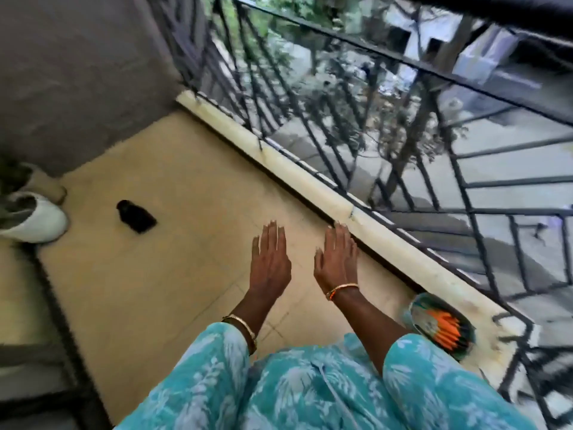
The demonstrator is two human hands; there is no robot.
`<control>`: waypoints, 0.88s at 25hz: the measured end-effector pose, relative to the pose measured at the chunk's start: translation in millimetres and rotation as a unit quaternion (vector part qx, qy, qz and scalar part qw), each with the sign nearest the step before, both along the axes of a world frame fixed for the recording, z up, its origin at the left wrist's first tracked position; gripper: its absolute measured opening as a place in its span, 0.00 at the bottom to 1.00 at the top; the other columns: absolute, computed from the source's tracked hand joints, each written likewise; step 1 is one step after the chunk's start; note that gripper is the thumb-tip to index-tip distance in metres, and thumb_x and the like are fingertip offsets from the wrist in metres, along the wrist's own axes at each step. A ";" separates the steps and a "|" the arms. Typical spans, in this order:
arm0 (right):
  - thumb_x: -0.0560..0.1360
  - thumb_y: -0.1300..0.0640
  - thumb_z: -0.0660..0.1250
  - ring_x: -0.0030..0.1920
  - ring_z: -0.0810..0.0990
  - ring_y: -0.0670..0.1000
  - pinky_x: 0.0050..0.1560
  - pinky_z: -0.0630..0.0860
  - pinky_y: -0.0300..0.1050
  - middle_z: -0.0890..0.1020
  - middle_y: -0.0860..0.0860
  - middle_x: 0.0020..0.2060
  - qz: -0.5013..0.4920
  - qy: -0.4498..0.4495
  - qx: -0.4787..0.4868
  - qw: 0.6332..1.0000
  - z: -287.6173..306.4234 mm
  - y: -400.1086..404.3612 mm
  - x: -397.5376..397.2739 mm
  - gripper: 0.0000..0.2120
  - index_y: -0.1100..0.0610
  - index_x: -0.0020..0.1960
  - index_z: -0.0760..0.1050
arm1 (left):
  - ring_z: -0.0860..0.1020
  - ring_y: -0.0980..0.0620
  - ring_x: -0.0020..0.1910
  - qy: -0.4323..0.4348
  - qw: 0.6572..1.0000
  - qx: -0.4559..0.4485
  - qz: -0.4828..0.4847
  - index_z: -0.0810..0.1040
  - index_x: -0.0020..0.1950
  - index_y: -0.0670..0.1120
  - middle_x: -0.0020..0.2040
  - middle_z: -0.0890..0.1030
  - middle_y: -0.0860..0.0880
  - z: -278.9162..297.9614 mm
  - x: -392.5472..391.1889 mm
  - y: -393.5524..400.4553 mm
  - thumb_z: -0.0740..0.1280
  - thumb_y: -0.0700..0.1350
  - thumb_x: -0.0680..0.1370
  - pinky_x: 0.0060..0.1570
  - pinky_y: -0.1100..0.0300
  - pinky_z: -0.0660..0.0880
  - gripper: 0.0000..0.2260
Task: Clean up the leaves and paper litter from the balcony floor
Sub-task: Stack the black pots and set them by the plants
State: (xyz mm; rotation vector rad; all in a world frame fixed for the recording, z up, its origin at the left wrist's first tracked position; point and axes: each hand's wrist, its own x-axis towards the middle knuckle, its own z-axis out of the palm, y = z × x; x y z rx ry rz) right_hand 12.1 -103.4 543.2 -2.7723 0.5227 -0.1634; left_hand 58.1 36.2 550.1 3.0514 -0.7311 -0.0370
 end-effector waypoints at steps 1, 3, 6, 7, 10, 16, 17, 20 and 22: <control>0.72 0.51 0.53 0.68 0.68 0.61 0.61 0.70 0.58 0.71 0.62 0.67 0.030 -0.003 -0.003 1.000 1.6 24.9 8.9 0.26 0.64 0.65 0.71 | 0.70 0.39 0.69 0.000 1.000 0.000 0.020 0.71 0.70 0.38 0.71 0.70 0.37 5.3 2.6 26.4 0.72 0.44 0.65 0.64 0.43 0.69 0.34; 0.72 0.51 0.53 0.67 0.69 0.62 0.61 0.70 0.60 0.71 0.63 0.66 0.093 -0.003 -0.005 0.996 4.7 68.7 30.6 0.26 0.64 0.64 0.71 | 0.72 0.40 0.67 0.005 0.998 0.011 0.061 0.73 0.68 0.38 0.69 0.72 0.38 13.7 6.4 71.0 0.73 0.44 0.63 0.62 0.44 0.71 0.34; 0.74 0.54 0.60 0.70 0.65 0.63 0.65 0.65 0.61 0.69 0.63 0.68 0.175 -0.009 0.009 0.984 16.7 139.1 71.7 0.23 0.64 0.66 0.70 | 0.73 0.41 0.67 0.022 0.990 0.036 0.135 0.74 0.68 0.39 0.69 0.73 0.39 20.8 18.0 131.3 0.74 0.44 0.62 0.63 0.45 0.71 0.34; 0.74 0.55 0.62 0.70 0.64 0.63 0.65 0.65 0.61 0.68 0.63 0.68 0.199 -0.016 0.013 0.980 18.8 160.6 85.4 0.23 0.64 0.67 0.69 | 0.73 0.41 0.66 0.022 0.987 0.037 0.158 0.74 0.67 0.39 0.68 0.73 0.39 21.0 24.1 148.9 0.75 0.44 0.62 0.63 0.46 0.71 0.34; 0.75 0.55 0.61 0.71 0.63 0.62 0.66 0.64 0.60 0.67 0.63 0.69 0.268 -0.024 0.008 0.963 22.5 215.8 124.9 0.23 0.64 0.67 0.68 | 0.74 0.41 0.65 0.021 0.978 0.040 0.201 0.75 0.66 0.39 0.67 0.74 0.39 22.5 48.5 196.5 0.75 0.45 0.61 0.62 0.46 0.72 0.34; 0.78 0.54 0.58 0.74 0.56 0.61 0.70 0.57 0.58 0.61 0.62 0.73 0.322 -0.012 0.011 0.947 12.0 293.4 241.5 0.24 0.63 0.71 0.62 | 0.59 0.40 0.76 0.026 0.957 0.055 0.285 0.58 0.77 0.38 0.77 0.58 0.38 22.2 146.6 273.2 0.64 0.47 0.76 0.73 0.46 0.56 0.32; 0.78 0.54 0.57 0.74 0.55 0.61 0.71 0.56 0.58 0.60 0.61 0.73 0.321 -0.005 0.018 0.947 9.3 303.6 263.3 0.24 0.63 0.72 0.61 | 0.56 0.40 0.76 0.033 0.952 0.041 0.301 0.55 0.77 0.38 0.77 0.55 0.38 19.4 165.2 285.4 0.62 0.46 0.78 0.73 0.46 0.53 0.31; 0.79 0.54 0.55 0.75 0.53 0.60 0.72 0.54 0.57 0.58 0.61 0.74 0.330 0.012 0.023 0.944 2.6 331.4 320.0 0.24 0.62 0.73 0.60 | 0.56 0.40 0.76 0.036 0.938 0.019 0.345 0.55 0.77 0.38 0.77 0.55 0.38 14.7 210.9 324.9 0.62 0.45 0.78 0.74 0.47 0.52 0.30; 0.80 0.54 0.54 0.75 0.53 0.60 0.72 0.54 0.57 0.58 0.60 0.74 0.346 0.025 0.021 0.938 -2.6 355.1 360.8 0.24 0.62 0.73 0.59 | 0.52 0.41 0.77 0.048 0.925 0.004 0.377 0.51 0.78 0.39 0.78 0.51 0.38 11.0 241.8 353.4 0.59 0.46 0.80 0.74 0.47 0.50 0.30</control>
